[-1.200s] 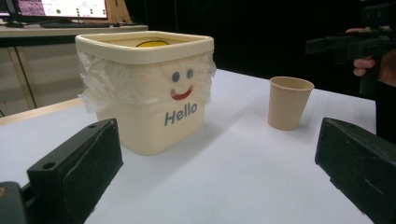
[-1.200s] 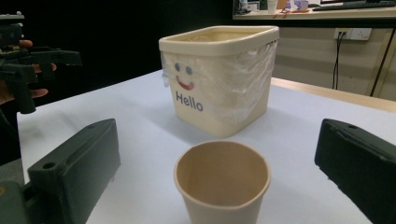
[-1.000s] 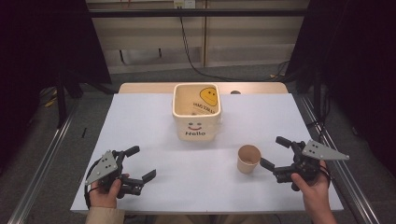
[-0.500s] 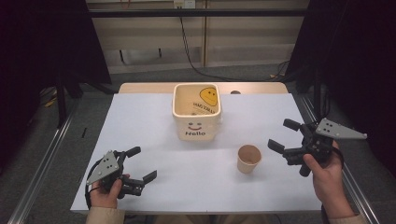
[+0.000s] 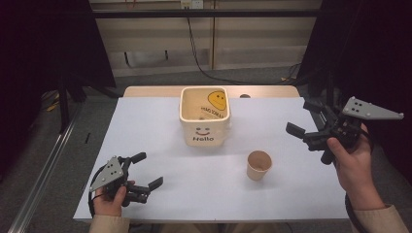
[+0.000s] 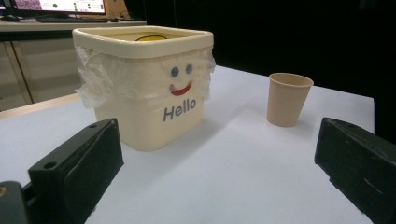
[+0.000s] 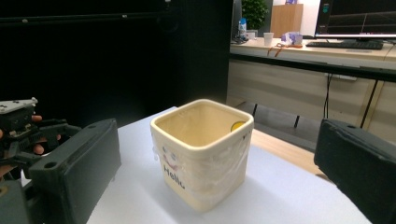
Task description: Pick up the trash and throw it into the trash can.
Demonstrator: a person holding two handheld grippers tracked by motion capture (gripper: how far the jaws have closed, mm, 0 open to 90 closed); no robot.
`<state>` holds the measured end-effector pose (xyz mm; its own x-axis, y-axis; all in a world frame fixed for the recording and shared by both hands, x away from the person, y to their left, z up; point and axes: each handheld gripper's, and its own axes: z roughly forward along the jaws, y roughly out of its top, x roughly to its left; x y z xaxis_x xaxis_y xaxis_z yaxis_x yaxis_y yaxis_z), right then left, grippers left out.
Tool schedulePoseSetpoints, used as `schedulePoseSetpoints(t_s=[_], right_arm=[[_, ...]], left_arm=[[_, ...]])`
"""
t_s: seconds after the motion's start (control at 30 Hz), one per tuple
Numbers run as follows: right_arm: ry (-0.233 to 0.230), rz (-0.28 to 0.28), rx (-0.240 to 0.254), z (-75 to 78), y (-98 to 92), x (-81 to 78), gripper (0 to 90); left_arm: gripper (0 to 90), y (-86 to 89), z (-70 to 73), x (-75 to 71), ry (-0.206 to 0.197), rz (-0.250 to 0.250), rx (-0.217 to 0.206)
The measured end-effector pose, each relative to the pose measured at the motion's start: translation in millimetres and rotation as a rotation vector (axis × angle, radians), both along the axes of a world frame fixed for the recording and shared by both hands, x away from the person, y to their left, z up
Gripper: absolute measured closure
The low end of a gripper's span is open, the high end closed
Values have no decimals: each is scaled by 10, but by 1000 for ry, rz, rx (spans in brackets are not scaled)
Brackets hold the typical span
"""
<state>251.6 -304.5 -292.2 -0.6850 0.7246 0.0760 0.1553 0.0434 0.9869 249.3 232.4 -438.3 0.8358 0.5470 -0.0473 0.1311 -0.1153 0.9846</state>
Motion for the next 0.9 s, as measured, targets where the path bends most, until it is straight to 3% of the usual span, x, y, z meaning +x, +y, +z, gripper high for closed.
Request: schedulePoseSetpoints(t_s=[0.57,0.9], right_arm=[[12,40,-19,495,-12,141,0],[60,97,-133,696,123,251,4]], left_arm=[[7,-10,-3,12,-3,-12,-2],[7,-11,-6,11,2,-12,2]])
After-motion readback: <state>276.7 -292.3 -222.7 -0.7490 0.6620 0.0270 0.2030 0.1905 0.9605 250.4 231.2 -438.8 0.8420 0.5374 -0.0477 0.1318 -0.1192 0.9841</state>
